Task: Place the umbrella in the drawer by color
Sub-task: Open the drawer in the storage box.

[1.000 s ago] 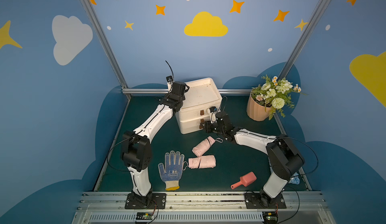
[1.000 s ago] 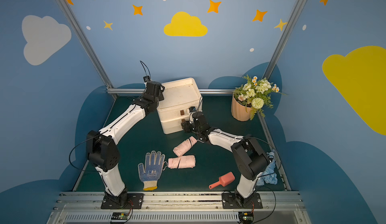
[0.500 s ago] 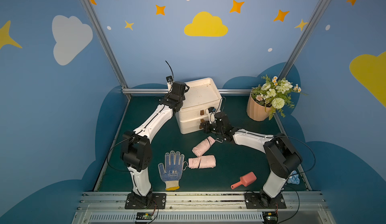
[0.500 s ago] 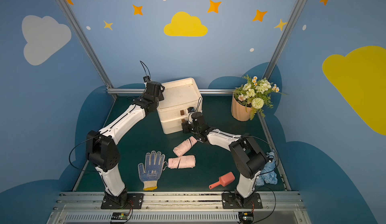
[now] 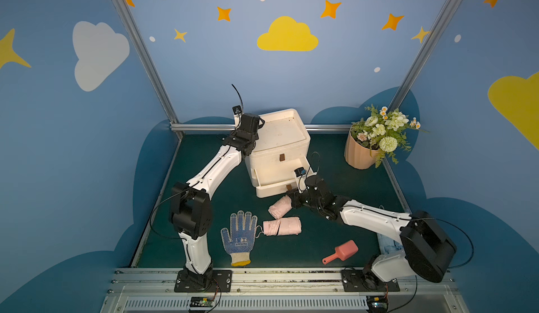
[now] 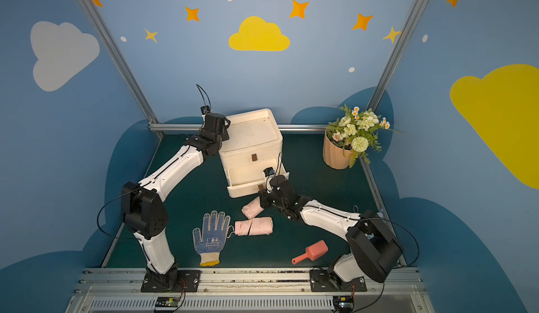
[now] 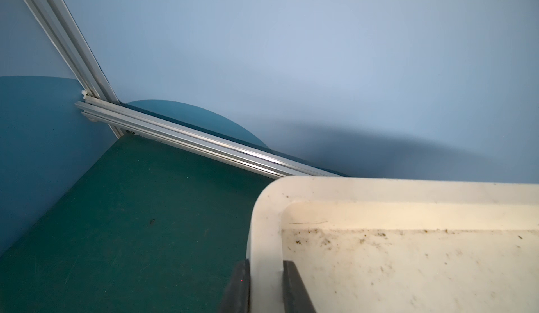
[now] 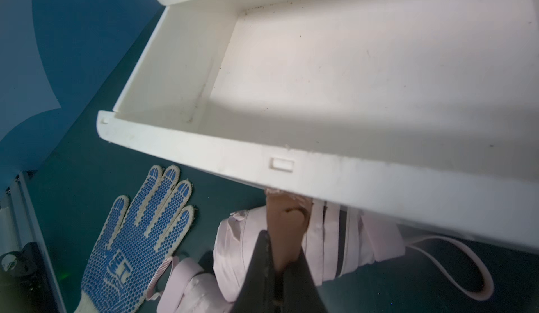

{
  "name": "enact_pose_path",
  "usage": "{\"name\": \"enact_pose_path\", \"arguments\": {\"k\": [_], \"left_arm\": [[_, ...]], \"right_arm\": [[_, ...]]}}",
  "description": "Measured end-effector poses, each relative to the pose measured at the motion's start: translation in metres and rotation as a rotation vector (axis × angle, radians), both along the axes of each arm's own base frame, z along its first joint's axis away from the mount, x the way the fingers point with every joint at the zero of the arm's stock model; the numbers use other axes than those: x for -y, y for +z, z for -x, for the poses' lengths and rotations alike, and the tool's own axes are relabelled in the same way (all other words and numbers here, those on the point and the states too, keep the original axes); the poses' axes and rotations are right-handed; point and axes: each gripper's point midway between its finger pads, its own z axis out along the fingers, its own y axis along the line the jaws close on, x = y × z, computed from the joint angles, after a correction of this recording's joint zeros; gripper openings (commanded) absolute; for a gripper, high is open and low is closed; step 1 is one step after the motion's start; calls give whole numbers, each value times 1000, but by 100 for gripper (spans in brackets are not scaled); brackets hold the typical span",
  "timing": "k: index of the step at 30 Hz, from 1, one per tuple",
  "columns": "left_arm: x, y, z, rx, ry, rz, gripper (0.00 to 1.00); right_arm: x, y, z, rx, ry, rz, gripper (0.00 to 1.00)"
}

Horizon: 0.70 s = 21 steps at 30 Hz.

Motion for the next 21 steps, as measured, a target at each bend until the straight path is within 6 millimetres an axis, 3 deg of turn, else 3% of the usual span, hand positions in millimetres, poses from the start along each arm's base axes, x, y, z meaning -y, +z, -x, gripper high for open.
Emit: {"name": "enact_pose_path", "arguments": {"k": [4,9,11,14,19,21], "left_arm": [[1,-1,-1,-5,-18,-5,3],[3,-1,-2,-8,-54,-7,3],[3,-1,-2,-10,-62,-7,4],[4,-1,-2,-12,-72,-6,8],[8,-5,-1,-33,-130,-6,39],[13,-6,1,-41,-165,-1,44]], "right_arm": [[0,0,18,0,17,12,0],[5,-2,24,-1,14,44,3],[7,-4,24,-1,9,56,21],[12,-6,25,-22,-5,97,30],[43,-4,27,-67,-86,244,52],[63,5,26,-62,-149,294,60]]}}
